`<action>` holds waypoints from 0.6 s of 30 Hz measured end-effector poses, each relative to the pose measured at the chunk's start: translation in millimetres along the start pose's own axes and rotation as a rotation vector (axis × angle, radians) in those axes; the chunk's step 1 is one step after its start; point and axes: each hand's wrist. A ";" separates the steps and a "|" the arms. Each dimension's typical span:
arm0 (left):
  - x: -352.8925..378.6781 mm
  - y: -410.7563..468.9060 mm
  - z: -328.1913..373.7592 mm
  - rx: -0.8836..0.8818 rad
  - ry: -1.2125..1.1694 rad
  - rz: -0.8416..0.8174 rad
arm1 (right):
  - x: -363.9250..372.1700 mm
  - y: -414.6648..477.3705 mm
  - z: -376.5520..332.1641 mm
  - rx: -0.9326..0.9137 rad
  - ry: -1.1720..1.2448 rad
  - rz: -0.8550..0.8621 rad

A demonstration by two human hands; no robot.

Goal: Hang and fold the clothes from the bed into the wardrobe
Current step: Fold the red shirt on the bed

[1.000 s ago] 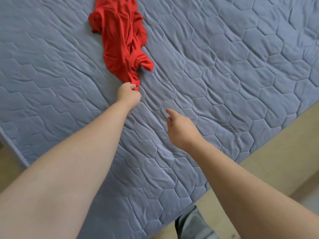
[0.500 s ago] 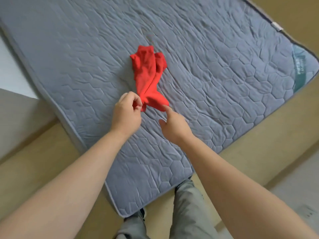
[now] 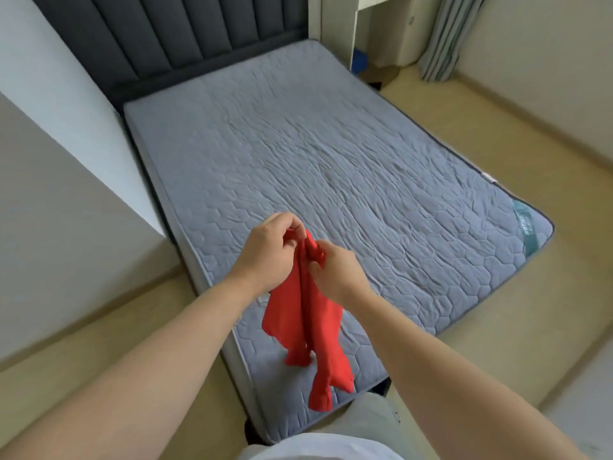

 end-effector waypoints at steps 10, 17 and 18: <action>-101.0 -31.0 34.0 0.089 -0.049 0.210 | -42.7 -26.8 -86.7 -0.142 0.047 0.184; -147.0 -24.0 39.6 0.054 0.173 0.241 | -76.5 -21.6 -123.9 -0.333 -0.112 0.198; -149.5 -20.1 40.6 0.034 0.185 0.247 | -82.9 -18.2 -126.6 -0.354 -0.161 0.216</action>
Point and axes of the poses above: each hand's wrist, its own y-axis towards the middle knuckle, its own x-axis out of the palm, z = x × y, and after that the axes turned 15 degrees about -y, right-handed
